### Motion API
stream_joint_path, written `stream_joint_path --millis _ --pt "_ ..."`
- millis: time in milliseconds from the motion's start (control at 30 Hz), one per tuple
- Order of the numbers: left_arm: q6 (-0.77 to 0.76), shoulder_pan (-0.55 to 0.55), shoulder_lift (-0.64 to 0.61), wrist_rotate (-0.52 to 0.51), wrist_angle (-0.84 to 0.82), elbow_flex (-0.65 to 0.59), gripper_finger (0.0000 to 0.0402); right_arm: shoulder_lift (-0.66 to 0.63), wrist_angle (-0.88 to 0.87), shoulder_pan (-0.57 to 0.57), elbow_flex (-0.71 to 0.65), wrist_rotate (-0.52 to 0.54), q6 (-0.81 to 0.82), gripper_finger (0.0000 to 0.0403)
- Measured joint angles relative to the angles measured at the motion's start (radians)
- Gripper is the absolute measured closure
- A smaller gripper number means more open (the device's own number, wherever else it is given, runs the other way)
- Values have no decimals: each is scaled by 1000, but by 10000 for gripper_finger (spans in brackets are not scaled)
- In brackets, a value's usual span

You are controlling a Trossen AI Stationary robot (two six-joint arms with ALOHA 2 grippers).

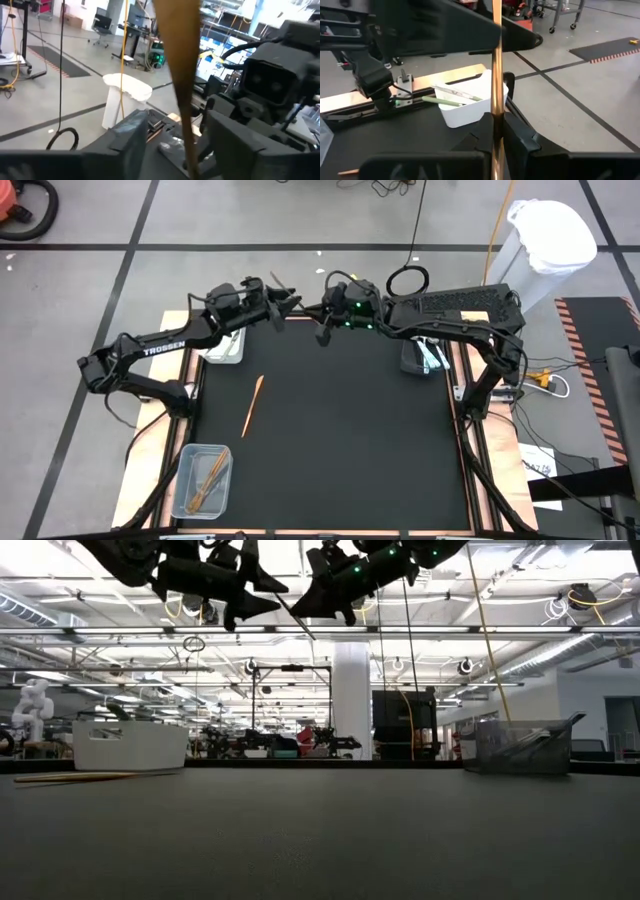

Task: Sort silverware by color (type)
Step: Put the gold knife into the transparent bin

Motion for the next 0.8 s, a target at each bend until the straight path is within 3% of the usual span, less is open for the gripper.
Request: stream_joint_path --millis 233,300,500,800 --pt "-2 -1 27 15 -11 0 356 0 -37 0 0 3 57 370" --pt "1 -2 28 33 -12 1 383 1 -47 -1 0 1 122 369" --pt "92 2 22 17 -185 1 373 -12 -199 -20 0 58 317 336" --pt "262 -11 -1 -5 -1023 192 378 -28 -575 -22 1 213 414 291"
